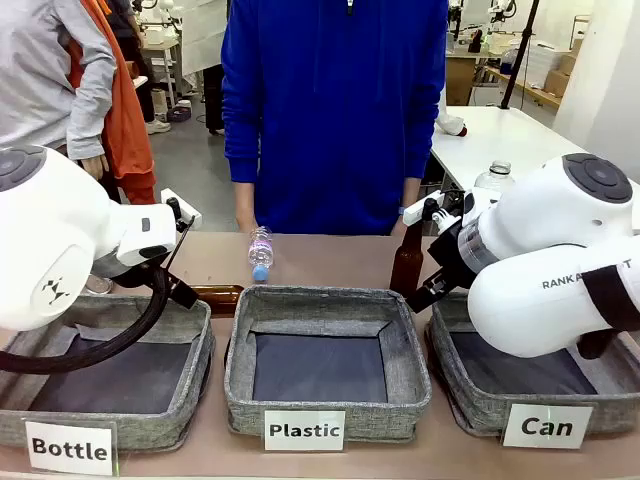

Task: Sort the can waste into the basket.
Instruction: Pick up the can waste from the table and place it in the right Fabric basket.

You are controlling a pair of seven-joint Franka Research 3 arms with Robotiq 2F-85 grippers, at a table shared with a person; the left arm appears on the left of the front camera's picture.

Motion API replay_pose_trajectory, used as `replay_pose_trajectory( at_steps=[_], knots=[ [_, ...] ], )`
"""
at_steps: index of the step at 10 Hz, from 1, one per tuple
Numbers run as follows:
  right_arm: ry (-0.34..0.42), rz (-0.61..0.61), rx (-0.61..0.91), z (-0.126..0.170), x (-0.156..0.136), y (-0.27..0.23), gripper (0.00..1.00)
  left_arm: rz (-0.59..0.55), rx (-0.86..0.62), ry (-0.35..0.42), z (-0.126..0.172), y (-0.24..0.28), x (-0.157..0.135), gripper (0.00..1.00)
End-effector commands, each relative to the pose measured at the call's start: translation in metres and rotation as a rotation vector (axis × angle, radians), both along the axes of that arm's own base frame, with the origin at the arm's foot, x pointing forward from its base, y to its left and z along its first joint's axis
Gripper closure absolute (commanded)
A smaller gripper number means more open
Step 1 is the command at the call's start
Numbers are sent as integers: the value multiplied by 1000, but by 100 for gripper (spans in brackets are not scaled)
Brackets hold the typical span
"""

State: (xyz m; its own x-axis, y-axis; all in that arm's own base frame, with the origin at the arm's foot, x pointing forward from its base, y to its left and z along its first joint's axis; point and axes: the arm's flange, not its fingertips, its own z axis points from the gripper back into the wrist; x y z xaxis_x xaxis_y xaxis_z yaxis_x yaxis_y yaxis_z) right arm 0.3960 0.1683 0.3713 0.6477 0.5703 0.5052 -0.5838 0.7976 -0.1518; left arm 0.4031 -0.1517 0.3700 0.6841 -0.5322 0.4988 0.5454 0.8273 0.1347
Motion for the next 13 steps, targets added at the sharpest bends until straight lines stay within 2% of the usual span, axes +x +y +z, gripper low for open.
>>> replay_pose_trajectory(
  at_steps=[1,13],
  knots=[
    [0,0,0,0,0,0,0,0,0,0,0,0,0,0],
    [0,0,0,0,0,0,0,0,0,0,0,0,0,0]
  ],
)
